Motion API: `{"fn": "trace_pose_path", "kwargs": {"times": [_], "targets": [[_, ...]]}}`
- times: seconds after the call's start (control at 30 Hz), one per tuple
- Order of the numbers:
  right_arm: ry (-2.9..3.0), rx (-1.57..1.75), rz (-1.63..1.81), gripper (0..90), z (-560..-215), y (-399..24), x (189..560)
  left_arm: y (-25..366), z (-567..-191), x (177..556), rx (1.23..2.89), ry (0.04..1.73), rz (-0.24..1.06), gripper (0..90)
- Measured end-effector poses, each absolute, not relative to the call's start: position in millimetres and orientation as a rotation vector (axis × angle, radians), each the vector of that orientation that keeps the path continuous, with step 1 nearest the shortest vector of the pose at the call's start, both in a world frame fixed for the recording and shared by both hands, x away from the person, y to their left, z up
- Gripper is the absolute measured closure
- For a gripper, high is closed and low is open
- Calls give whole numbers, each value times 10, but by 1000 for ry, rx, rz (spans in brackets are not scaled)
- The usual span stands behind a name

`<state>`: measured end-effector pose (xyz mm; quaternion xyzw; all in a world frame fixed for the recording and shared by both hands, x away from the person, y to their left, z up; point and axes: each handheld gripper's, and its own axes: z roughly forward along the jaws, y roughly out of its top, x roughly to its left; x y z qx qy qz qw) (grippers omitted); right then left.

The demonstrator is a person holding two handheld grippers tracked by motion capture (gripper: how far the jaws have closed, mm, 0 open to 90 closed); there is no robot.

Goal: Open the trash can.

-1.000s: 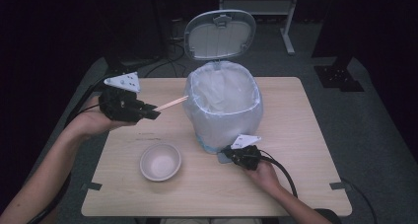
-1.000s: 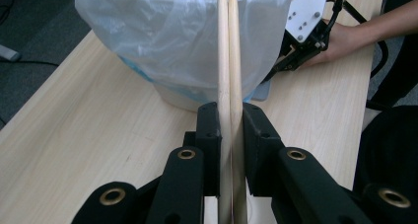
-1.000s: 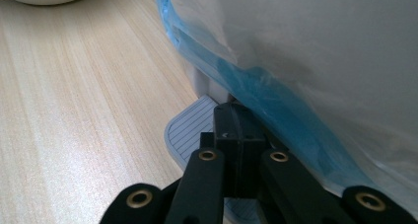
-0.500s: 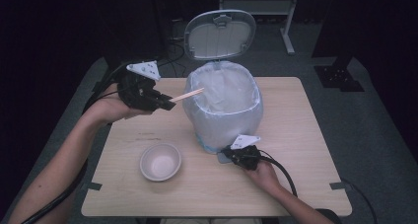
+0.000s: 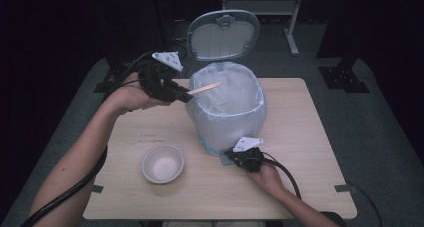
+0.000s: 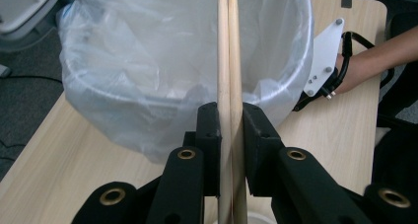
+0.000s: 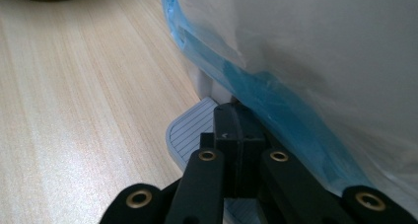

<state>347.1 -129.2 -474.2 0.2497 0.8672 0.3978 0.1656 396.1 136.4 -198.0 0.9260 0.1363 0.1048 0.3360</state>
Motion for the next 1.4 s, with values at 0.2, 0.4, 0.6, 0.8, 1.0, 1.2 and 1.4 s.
{"fn": "trace_pose_path", "kwargs": {"times": [0.2, 0.4, 0.6, 0.8, 1.0, 1.2, 1.4], "targets": [[2469, 709, 1135, 900, -4744, -1293, 3473, 1259, -1982, 4050, 2419, 357, 264, 793], [2471, 707, 1140, 899, -4745, -1296, 3473, 1159, -1972, 4149, 2432, 371, 254, 794], [2470, 707, 1138, 900, -4745, -1296, 3472, 1043, -1971, 4233, 2441, 372, 250, 794], [2467, 706, 1137, 900, -4745, -1295, 3471, 934, -1961, 4313, 2453, 376, 249, 794], [2466, 704, 1138, 900, -4747, -1295, 3470, 830, -1952, 4380, 2459, 370, 244, 794], [2466, 702, 1137, 900, -4746, -1294, 3470, 748, -1947, 4452, 2467, 380, 238, 794], [2467, 703, 1139, 900, -4746, -1296, 3471, 706, -1932, 4507, 2430, 393, 236, 734]]}}
